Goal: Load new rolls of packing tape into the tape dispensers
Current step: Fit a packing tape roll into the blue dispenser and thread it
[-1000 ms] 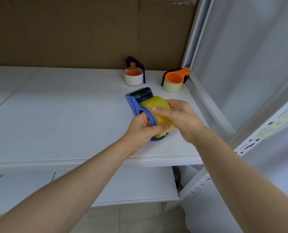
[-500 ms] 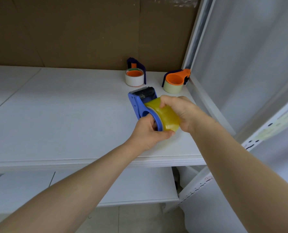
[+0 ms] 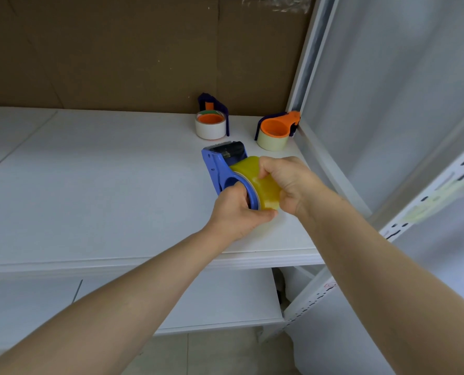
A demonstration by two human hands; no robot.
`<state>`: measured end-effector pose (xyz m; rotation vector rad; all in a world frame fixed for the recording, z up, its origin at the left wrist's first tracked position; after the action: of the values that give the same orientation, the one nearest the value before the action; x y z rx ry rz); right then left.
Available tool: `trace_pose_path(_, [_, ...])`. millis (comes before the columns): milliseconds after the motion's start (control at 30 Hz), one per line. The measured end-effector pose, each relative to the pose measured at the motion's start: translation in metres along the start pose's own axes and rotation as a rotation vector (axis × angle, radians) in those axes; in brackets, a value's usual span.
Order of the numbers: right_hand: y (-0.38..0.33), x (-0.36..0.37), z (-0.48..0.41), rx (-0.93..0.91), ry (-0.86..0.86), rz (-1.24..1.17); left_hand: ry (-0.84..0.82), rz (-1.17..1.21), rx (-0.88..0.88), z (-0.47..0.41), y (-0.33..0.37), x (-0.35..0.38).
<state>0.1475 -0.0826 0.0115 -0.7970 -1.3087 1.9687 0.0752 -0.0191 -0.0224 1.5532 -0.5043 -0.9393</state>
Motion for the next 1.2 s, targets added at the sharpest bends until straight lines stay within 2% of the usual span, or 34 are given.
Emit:
trace_pose_path(233, [0.003,0.002,0.0,-0.07,-0.076,0.05,-0.017,0.061,-0.013,-0.003,0.002,-0.006])
trace_pose_path(300, [-0.006,-0.005,-0.003,-0.158,-0.107,0.091,-0.033,0.103,-0.026,-0.003,0.001,-0.007])
trace_pose_path(367, [-0.034,-0.018,0.002,-0.401,-0.094,0.271,-0.036,0.123,-0.037,-0.003,0.0,-0.009])
trace_pose_path(467, [-0.068,-0.004,0.023,-0.748,-0.228,0.667,-0.04,0.081,-0.025,-0.004,0.003,-0.008])
trace_pose_path(567, [-0.07,0.013,0.026,-0.897,-0.282,0.983,-0.044,0.066,-0.025,-0.004,0.004,-0.008])
trace_pose_path(733, [-0.069,0.029,0.032,-1.098,-0.182,1.327,-0.078,0.094,-0.06,-0.005,0.004,-0.011])
trace_pose_path(833, [-0.072,0.031,0.034,-1.108,-0.169,1.369,-0.109,0.213,-0.088,-0.004,0.004,-0.014])
trace_pose_path(1067, [-0.083,0.018,0.017,-0.904,-0.185,1.004,-0.08,0.432,-0.205,-0.003,-0.002,-0.027])
trace_pose_path(1200, [-0.083,0.017,0.01,-0.865,-0.125,1.009,-0.246,0.446,-0.183,0.008,0.002,-0.015])
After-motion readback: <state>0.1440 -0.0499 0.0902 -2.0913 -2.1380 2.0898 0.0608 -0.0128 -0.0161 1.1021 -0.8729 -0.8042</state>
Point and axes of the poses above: each hand's wrist, its own z-axis away from the middle knuckle, its own x-axis out of the palm, y = z × x, the point moved 9 cm from there along -z, towards the middle knuckle, and after that the axes turned 5 degrees about -x, right-handed, at the moved point
